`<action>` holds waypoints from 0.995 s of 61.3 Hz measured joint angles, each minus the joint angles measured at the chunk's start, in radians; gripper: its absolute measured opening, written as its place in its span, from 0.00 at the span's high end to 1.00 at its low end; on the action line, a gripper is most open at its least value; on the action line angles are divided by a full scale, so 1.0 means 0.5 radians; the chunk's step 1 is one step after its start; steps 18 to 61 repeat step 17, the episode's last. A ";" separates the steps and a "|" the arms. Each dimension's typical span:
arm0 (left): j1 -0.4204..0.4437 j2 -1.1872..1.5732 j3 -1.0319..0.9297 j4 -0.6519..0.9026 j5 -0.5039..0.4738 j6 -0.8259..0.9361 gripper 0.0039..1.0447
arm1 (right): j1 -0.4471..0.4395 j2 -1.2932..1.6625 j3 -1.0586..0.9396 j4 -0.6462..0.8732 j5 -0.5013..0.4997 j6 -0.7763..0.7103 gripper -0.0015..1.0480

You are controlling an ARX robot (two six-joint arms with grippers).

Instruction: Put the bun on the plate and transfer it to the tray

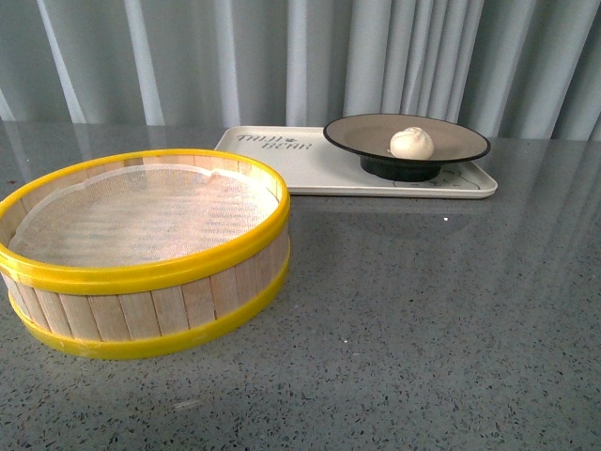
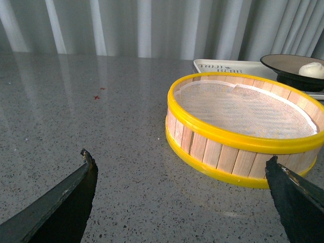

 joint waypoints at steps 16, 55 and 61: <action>0.000 0.000 0.000 0.000 0.000 0.000 0.06 | 0.000 0.000 0.000 0.000 0.000 0.000 0.08; 0.000 0.000 0.000 0.000 0.000 0.001 0.06 | 0.000 0.000 0.000 0.000 0.000 0.000 0.08; 0.000 0.000 0.000 0.000 0.000 0.001 0.06 | 0.000 0.000 0.000 0.000 0.000 0.000 0.08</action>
